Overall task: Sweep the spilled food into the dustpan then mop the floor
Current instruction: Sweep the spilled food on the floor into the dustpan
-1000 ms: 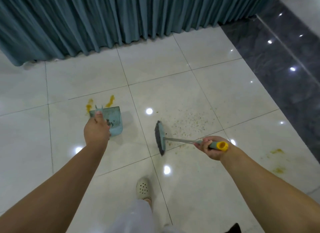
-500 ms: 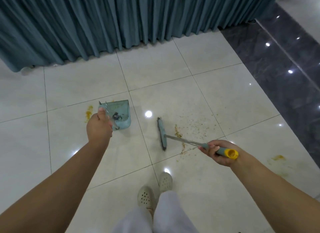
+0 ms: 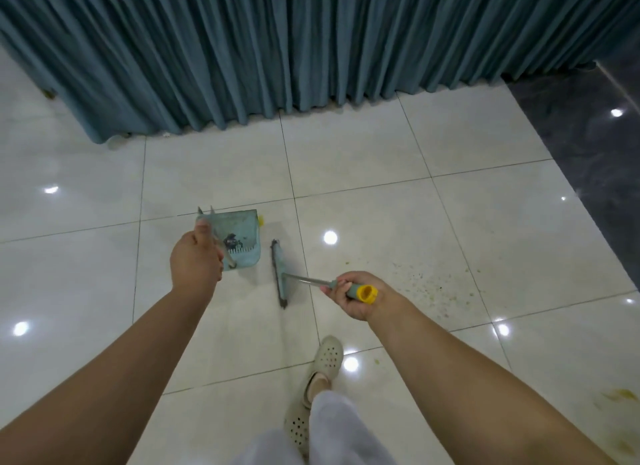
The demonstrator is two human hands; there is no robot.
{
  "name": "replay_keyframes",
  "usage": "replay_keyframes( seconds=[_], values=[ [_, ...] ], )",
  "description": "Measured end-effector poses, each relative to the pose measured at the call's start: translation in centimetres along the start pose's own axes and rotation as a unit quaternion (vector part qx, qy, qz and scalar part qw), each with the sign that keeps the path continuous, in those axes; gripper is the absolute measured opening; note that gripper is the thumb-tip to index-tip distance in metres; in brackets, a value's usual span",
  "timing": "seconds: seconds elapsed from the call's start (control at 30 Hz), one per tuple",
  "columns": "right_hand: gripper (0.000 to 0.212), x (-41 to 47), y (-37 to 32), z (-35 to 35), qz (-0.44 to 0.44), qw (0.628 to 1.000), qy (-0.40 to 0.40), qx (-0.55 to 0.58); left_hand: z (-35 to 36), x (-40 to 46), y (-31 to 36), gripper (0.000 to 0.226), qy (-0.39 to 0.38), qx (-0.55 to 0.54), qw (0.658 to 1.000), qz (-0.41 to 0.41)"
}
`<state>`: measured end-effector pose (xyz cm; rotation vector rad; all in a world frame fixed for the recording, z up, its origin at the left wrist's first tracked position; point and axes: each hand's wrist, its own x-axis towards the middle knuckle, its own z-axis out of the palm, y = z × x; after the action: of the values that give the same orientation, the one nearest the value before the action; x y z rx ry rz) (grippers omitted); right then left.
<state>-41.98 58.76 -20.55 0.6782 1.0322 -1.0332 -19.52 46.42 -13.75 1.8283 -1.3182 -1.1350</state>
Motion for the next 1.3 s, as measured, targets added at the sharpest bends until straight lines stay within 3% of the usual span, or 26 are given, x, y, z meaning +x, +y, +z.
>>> replay_keyframes(
  seconds=[0.2, 0.43, 0.6, 0.7, 0.8, 1.0, 1.3],
  values=[
    [0.011, -0.2, -7.1, 1.3, -0.017, 0.998, 0.015, 0.056, 3.2, 3.2, 2.0, 0.059, 0.003, 0.005, 1.0, -0.016],
    [0.026, -4.9, -14.5, -3.6, -0.066, 0.985, 0.076, 0.139, 8.6, 5.7, 5.2, 0.067, -0.003, 0.057, 0.998, -0.001],
    [0.029, -8.2, -16.6, -7.2, -0.106, 0.97, 0.108, 0.188, 11.9, 6.8, 7.4, 0.074, -0.012, 0.08, 0.997, 0.02],
    [0.045, -9.3, -17.0, -8.6, -0.124, 0.963, 0.127, 0.205, 13.2, 7.5, 8.6, 0.068, -0.028, 0.057, 0.997, 0.035],
    [0.044, -10.0, -17.2, -9.0, -0.131, 0.962, 0.132, 0.199, 14.1, 8.6, 9.6, 0.061, -0.054, 0.027, 0.997, 0.049],
    [0.025, -9.5, -16.5, -5.5, -0.125, 0.973, 0.107, 0.164, 14.7, 12.7, 11.7, 0.063, -0.1, 0.021, 0.992, 0.074],
    [0.015, -2.7, -15.8, 7.1, -0.068, 0.987, 0.042, 0.142, 13.8, 21.9, 14.6, 0.061, -0.122, 0.021, 0.99, 0.073]
  ],
)
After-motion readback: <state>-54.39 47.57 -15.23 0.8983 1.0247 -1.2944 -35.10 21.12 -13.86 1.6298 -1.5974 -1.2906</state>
